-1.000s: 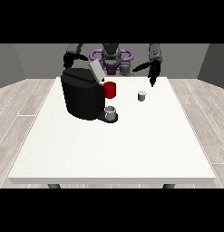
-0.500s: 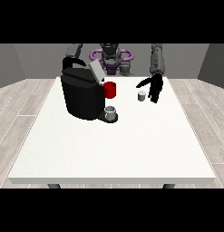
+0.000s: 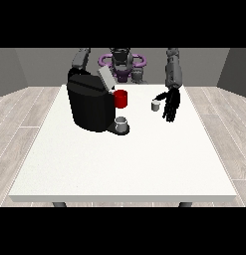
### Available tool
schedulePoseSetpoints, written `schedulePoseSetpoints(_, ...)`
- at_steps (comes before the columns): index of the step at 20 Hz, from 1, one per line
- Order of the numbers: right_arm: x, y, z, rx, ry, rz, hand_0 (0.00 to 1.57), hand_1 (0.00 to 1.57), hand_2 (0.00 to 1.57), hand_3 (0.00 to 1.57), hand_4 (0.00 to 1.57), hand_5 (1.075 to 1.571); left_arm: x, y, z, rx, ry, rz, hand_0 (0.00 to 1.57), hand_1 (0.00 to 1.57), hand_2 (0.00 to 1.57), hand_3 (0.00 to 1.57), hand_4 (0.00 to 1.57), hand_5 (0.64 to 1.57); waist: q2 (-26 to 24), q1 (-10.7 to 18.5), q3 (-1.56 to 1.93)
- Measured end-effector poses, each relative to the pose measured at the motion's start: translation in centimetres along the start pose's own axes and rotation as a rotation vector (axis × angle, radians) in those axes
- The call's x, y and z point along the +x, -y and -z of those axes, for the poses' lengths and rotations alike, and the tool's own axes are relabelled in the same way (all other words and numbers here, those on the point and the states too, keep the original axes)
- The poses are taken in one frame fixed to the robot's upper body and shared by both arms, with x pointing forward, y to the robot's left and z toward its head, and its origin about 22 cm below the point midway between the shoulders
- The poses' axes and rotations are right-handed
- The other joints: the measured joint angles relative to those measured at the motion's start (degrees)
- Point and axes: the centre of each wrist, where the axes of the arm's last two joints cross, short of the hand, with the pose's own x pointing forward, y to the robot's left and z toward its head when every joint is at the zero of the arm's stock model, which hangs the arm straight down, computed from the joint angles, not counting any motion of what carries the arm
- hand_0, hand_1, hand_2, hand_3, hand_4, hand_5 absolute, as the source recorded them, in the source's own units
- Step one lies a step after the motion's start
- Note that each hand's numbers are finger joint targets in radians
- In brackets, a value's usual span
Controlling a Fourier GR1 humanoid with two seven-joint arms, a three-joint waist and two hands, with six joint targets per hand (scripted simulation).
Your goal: Insert the coffee pod into the coffee machine and close the lid
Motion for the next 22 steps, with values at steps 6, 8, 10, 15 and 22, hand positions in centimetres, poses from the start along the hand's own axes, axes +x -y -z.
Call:
schedulePoseSetpoints(6, -1.1, 1.0, 0.2, -0.035, -0.017, -0.011, 0.0, 0.0, 0.0, 0.0, 0.31, 1.571, 0.3, 0.9, 0.8, -0.052, 0.012, 0.064, 0.0, 0.0, 0.37, 0.0, 0.0, 1.571, -0.52, 1.03, 0.25)
schedulePoseSetpoints(8, -1.3, 1.4, 0.5, -0.032, -0.009, -0.014, 0.0, 0.0, 0.0, 0.0, 0.28, 1.571, 0.5, 0.3, 1.1, -0.056, 0.013, 0.058, 0.0, 0.0, 0.32, 0.0, 0.0, 1.571, 0.01, 1.22, 0.43)
schedulePoseSetpoints(10, -1.5, 1.3, 0.5, -0.027, -0.017, -0.014, 0.0, 0.0, 0.0, 0.0, 0.38, 1.571, 0.6, 0.4, 1.3, -0.072, 0.004, 0.056, 0.0, 0.0, 0.19, 0.0, 0.0, 1.571, -0.43, 1.32, 0.54)
schedulePoseSetpoints(15, -1.6, 1.3, 1.4, -0.057, -0.02, -0.013, 0.0, 0.0, 0.0, 0.0, 0.41, 1.571, 0.9, -0.3, 1.8, -0.057, 0.026, 0.085, 1.02, 1.02, 1.09, 0.94, 0.0, 1.571, -0.06, 1.73, 0.61)
schedulePoseSetpoints(22, -3.1, 1.3, 0.9, -0.069, -0.057, -0.005, 0.0, 0.0, 0.0, 0.0, 0.41, 1.571, 1.3, 0.5, 2.1, -0.031, 0.019, 0.17, 1.18, 1.18, 1.2, 1.09, 0.0, 1.571, -1.7, 1.83, 0.64)
